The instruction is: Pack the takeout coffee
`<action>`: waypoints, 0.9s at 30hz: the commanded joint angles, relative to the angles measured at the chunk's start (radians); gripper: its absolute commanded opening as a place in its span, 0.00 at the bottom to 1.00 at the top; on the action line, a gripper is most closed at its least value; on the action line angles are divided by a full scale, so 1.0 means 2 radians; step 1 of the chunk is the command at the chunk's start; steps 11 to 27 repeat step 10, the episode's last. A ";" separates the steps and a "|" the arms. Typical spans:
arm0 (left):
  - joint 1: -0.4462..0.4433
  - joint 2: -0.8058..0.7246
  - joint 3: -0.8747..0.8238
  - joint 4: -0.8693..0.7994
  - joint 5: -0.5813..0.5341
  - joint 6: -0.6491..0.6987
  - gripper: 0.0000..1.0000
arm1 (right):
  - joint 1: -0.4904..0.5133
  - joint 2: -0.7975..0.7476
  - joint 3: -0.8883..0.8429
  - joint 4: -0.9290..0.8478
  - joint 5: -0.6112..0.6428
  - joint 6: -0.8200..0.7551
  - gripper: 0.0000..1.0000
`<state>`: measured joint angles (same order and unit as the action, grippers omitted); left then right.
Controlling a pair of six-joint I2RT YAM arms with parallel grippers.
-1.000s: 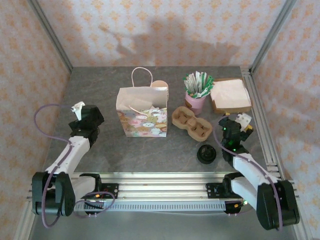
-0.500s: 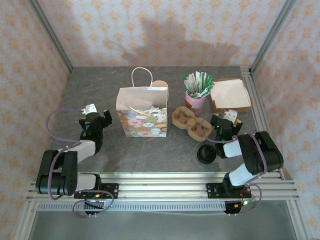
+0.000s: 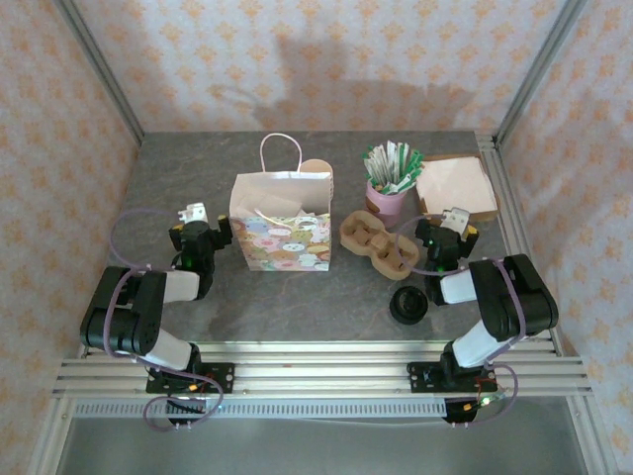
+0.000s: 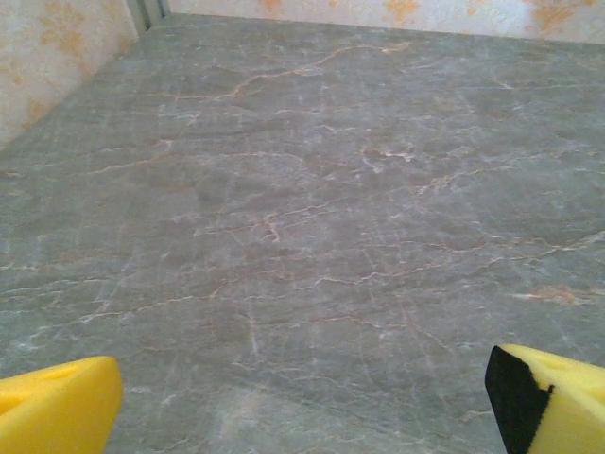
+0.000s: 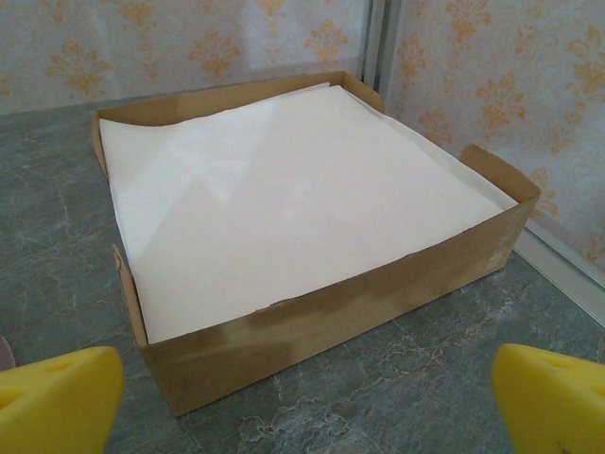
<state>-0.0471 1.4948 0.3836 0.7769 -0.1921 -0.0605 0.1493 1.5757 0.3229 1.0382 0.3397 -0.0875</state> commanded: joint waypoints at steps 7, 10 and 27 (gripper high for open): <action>-0.011 -0.001 0.009 0.004 -0.040 0.015 1.00 | -0.030 -0.014 0.028 -0.067 -0.038 0.024 1.00; -0.012 -0.001 0.009 0.004 -0.041 0.015 1.00 | -0.030 -0.010 0.016 -0.034 -0.035 0.020 0.99; -0.012 -0.001 0.009 0.004 -0.041 0.015 1.00 | -0.030 -0.010 0.016 -0.034 -0.035 0.020 0.99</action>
